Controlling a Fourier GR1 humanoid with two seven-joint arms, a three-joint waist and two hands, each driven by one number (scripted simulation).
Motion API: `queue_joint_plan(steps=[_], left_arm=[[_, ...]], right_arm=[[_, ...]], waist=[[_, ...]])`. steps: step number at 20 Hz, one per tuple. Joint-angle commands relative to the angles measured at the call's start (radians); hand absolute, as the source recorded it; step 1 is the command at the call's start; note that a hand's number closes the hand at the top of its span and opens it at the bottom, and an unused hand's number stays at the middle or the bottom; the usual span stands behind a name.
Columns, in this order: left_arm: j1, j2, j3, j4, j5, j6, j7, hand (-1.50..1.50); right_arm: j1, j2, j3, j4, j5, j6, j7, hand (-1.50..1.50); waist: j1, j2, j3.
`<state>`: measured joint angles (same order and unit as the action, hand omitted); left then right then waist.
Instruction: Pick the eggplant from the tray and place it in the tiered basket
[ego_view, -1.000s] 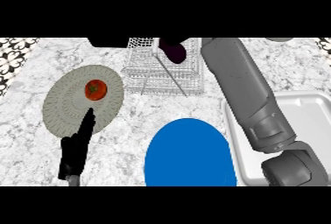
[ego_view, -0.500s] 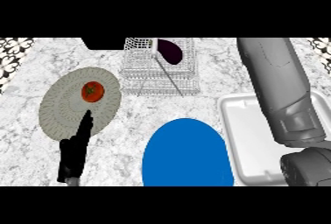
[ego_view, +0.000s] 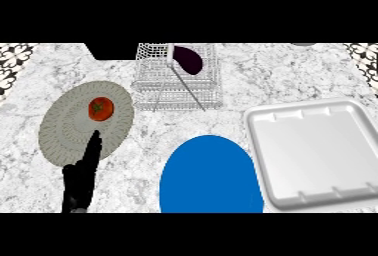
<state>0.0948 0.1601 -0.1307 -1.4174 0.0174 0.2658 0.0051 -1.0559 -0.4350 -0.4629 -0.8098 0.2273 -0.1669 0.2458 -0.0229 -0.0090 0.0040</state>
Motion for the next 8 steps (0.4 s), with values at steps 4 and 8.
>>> queue_joint_plan(steps=[4,8], left_arm=[[0.007,-0.007,-0.003,0.006,0.004,-0.014,0.028,0.00],[-0.006,-0.027,-0.021,0.043,-0.025,-0.011,-0.006,0.00]], right_arm=[[0.210,-0.237,-0.109,-0.105,-0.156,0.310,0.007,-1.50],[0.281,-0.309,-0.183,-0.072,-0.255,0.434,-0.064,-1.50]], waist=[[-0.003,0.003,-0.003],[0.015,0.008,-0.004]])
